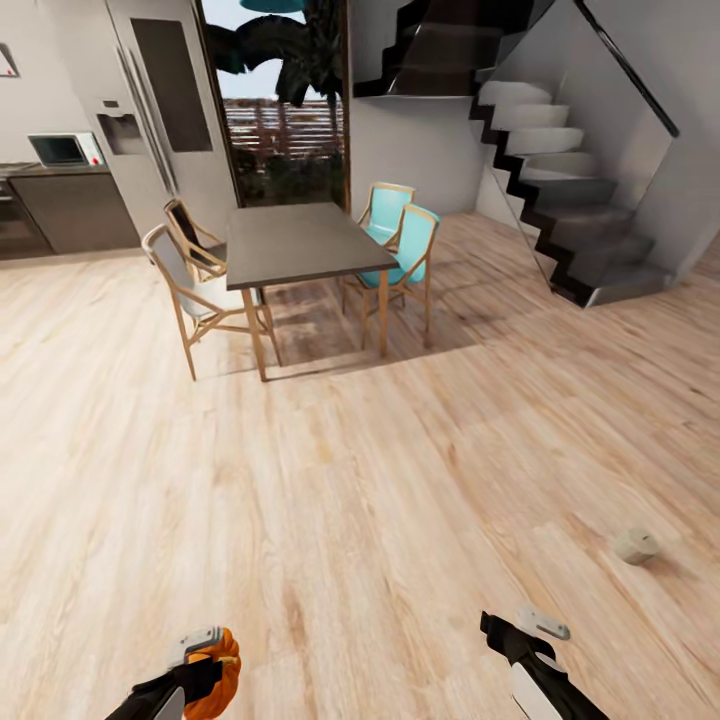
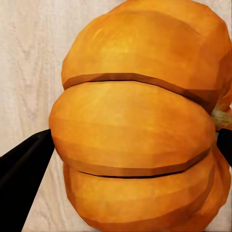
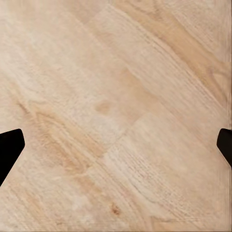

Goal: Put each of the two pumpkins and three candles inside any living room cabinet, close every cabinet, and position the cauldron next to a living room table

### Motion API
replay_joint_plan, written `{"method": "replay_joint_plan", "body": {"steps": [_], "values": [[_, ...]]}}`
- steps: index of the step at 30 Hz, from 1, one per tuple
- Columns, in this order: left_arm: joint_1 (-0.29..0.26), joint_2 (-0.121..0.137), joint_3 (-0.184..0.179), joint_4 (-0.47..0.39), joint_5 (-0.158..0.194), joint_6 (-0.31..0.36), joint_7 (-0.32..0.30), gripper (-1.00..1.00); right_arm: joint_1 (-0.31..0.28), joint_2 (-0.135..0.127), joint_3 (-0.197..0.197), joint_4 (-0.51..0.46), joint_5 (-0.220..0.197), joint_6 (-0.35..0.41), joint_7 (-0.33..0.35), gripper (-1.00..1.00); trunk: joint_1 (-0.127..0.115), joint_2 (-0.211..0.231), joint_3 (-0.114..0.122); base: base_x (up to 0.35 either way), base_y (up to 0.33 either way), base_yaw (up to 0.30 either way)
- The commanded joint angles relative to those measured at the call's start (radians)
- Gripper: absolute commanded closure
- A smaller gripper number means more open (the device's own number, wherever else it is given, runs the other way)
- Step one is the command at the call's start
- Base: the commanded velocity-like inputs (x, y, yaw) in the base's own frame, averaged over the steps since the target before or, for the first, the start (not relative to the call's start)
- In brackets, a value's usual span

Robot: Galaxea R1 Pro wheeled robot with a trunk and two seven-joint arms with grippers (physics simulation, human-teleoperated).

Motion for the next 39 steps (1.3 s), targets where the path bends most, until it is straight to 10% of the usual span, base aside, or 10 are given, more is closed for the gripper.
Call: {"method": "replay_joint_plan", "body": {"steps": [1, 39], "values": [[0.0, 0.002, -0.008, -0.003, 0.008, 0.004, 0.01, 1.0, -0.001, -0.001, 0.008, -0.001, -0.009, -0.002, -0.007, -1.0, 0.0, 0.0, -0.001, 0.064, -0.1, -0.278], [0.0, 0.002, -0.008, -0.003, 0.008, 0.003, 0.01, 1.0, -0.001, -0.001, 0.005, -0.001, -0.011, -0.002, -0.007, -1.0, 0.0, 0.0, -0.004, 0.209, -0.066, -0.187]]}}
